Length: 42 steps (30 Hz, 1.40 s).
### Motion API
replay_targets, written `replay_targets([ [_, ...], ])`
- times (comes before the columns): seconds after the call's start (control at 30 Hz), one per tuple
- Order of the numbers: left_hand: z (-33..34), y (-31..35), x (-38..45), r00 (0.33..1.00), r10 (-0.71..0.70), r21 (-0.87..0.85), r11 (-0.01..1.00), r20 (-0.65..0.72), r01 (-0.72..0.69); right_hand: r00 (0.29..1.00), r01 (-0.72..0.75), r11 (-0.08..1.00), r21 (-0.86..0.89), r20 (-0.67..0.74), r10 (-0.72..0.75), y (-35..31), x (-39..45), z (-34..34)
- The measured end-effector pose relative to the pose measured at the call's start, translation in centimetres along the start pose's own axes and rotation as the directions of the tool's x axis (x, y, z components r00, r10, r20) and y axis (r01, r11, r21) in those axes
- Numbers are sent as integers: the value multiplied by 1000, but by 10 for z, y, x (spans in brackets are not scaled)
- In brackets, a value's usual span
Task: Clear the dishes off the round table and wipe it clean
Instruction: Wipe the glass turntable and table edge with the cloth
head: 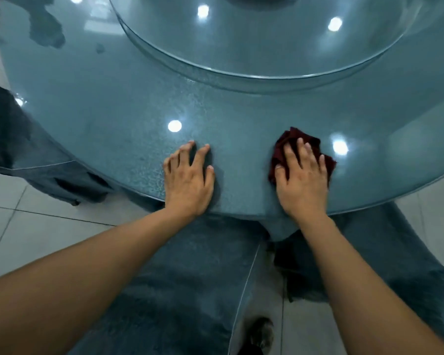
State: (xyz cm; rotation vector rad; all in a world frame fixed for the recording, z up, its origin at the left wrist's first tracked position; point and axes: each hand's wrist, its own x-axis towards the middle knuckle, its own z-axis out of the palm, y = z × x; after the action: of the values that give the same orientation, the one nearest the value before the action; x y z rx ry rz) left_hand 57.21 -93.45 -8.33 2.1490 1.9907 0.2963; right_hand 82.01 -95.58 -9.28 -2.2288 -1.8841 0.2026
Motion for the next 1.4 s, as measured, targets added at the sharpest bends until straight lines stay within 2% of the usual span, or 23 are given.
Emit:
replay_targets([
  [0.1,-13,-50,9,991,133,33,991,16,-133,971,-241,971,-2,-8,241,-7,47,1],
  [0.17,-23,-93,25,986,166,87,982,2,-166,932,-360,933,2,-33,360,-27,73,6],
  [0.27,-38,-157,56,990,132,126,984,-40,-126,908,-415,910,3,-56,415,-72,105,21],
  [0.37,-47,-193,78,996,43,87,995,-72,-37,946,-321,947,-11,-56,320,-144,131,40],
  [0.47,-45,-194,82,995,-14,48,999,-103,19,994,-102,995,-21,-27,101,-239,142,63],
  [0.53,-44,-195,81,993,-16,35,999,-117,20,995,90,996,-1,32,-90,-297,143,76],
  [0.6,-44,-198,81,993,-13,32,999,-121,17,975,203,979,15,94,-203,-323,143,82],
  [0.7,-45,-197,81,993,-16,19,1000,-121,18,967,222,974,49,114,-227,-287,137,72],
  [0.8,-46,-193,79,994,-20,16,1000,-103,22,1000,8,1000,1,12,-8,-198,115,52],
  [0.9,-45,-193,81,994,-19,29,999,-108,22,973,-227,973,-39,-54,225,-122,95,31],
  [0.97,-44,-193,81,994,-19,42,999,-106,24,937,-345,938,-25,-68,343,-114,93,29],
  [1.03,-43,-194,82,994,-23,43,999,-108,27,915,-396,918,-2,-91,394,-143,96,37],
  [1.1,-42,-194,83,993,-21,39,999,-118,26,955,-286,958,-4,-89,284,-196,96,52],
  [1.17,-42,-195,82,992,-22,30,999,-127,26,997,-72,997,16,-27,72,-260,89,68],
  [1.23,-43,-195,80,991,-20,19,1000,-135,23,991,113,993,14,64,-114,-305,80,76],
  [1.33,-43,-196,80,991,-10,13,1000,-132,12,961,240,970,23,133,-241,-297,78,70],
  [1.4,-45,-195,81,992,-16,-1,1000,-124,16,973,190,982,26,130,-191,-254,67,57],
])
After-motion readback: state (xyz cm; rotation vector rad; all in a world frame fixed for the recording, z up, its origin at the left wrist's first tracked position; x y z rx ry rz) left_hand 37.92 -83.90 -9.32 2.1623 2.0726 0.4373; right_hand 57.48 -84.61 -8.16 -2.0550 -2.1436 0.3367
